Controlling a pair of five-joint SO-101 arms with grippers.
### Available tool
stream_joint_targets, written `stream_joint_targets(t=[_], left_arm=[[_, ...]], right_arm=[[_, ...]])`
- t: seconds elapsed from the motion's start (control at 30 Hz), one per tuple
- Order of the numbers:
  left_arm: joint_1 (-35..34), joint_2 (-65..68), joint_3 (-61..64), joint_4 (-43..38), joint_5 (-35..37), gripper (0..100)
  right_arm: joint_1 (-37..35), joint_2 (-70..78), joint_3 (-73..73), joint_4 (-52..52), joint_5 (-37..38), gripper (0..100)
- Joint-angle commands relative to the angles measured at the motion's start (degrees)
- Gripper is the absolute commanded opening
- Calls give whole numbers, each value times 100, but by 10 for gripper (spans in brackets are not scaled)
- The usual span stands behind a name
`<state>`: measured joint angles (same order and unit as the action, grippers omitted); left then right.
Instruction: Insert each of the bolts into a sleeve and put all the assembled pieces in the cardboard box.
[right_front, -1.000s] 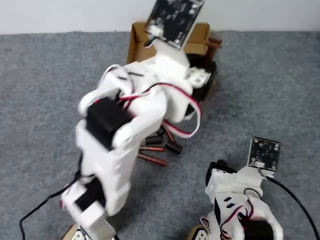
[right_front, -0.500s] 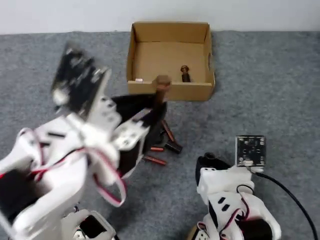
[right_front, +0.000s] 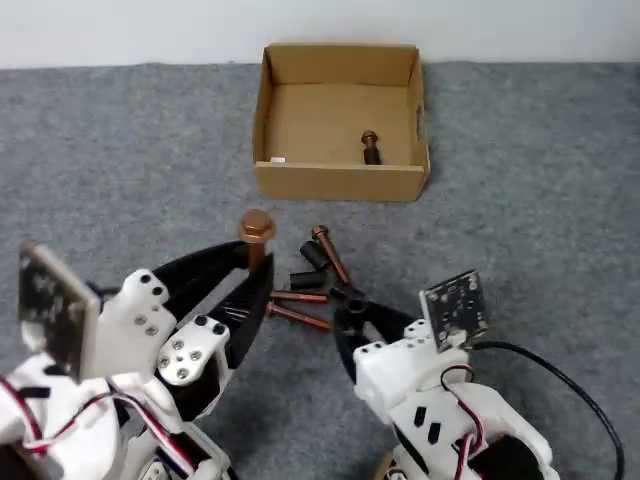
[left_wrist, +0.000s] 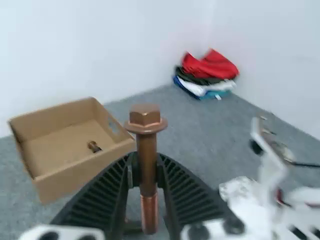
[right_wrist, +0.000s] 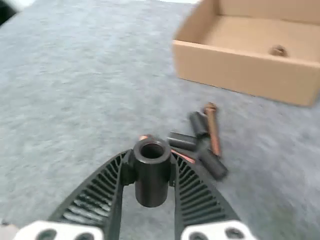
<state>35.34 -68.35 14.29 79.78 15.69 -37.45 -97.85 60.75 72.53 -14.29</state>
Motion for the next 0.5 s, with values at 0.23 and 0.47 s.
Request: stream_joint_targets(t=[0.23,0.47], left_arm=[[-343,-2523,3222,-1943,818,5],[-255,-3068,3881,-2040,1002,5]], right_arm=[[-769,57,-273,-224,932,8],[-1147,101,-167,-840,1565,8]])
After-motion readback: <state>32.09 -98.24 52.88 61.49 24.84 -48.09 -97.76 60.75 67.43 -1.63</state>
